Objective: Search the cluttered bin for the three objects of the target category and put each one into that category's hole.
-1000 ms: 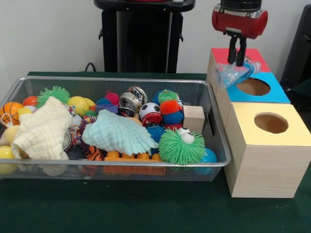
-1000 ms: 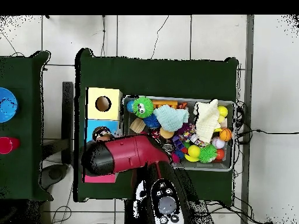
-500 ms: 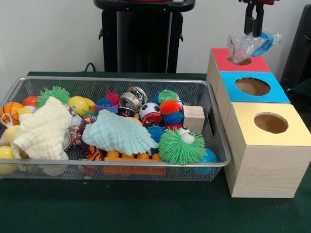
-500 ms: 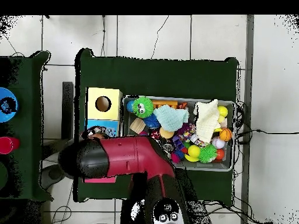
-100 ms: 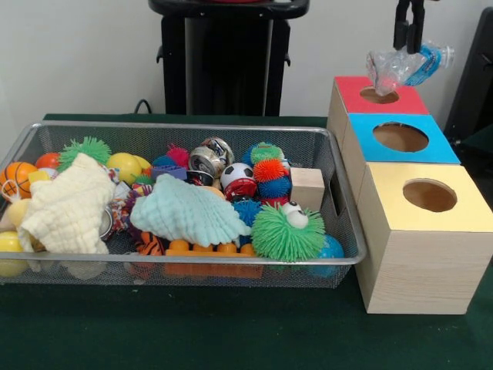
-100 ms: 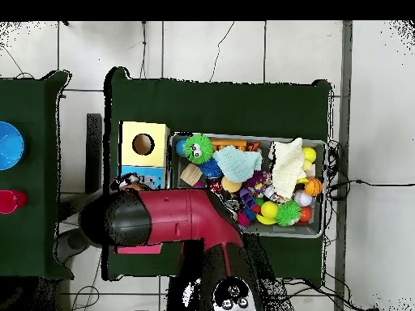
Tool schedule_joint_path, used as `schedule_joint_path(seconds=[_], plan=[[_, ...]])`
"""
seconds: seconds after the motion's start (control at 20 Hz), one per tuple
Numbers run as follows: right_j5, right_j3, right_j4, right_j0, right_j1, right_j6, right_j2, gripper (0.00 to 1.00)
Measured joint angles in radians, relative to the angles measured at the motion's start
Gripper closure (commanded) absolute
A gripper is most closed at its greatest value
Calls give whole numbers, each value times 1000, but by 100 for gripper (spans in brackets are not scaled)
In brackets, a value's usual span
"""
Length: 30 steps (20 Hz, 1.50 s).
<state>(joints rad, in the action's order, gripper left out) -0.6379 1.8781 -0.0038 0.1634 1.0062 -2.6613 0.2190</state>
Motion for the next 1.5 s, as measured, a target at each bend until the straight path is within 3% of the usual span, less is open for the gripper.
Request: schedule_joint_path(seconds=[0.35,0.55,0.75,1.15,1.5], plan=[[111,16,79,6,-62,0,17,100],[211,38,116,47,-102,0,73,100],[280,71,129,146,-152,0,178,100],[295,114,130,385,-286,0,409,100],[295,157,130,490,-353,0,524,100]])
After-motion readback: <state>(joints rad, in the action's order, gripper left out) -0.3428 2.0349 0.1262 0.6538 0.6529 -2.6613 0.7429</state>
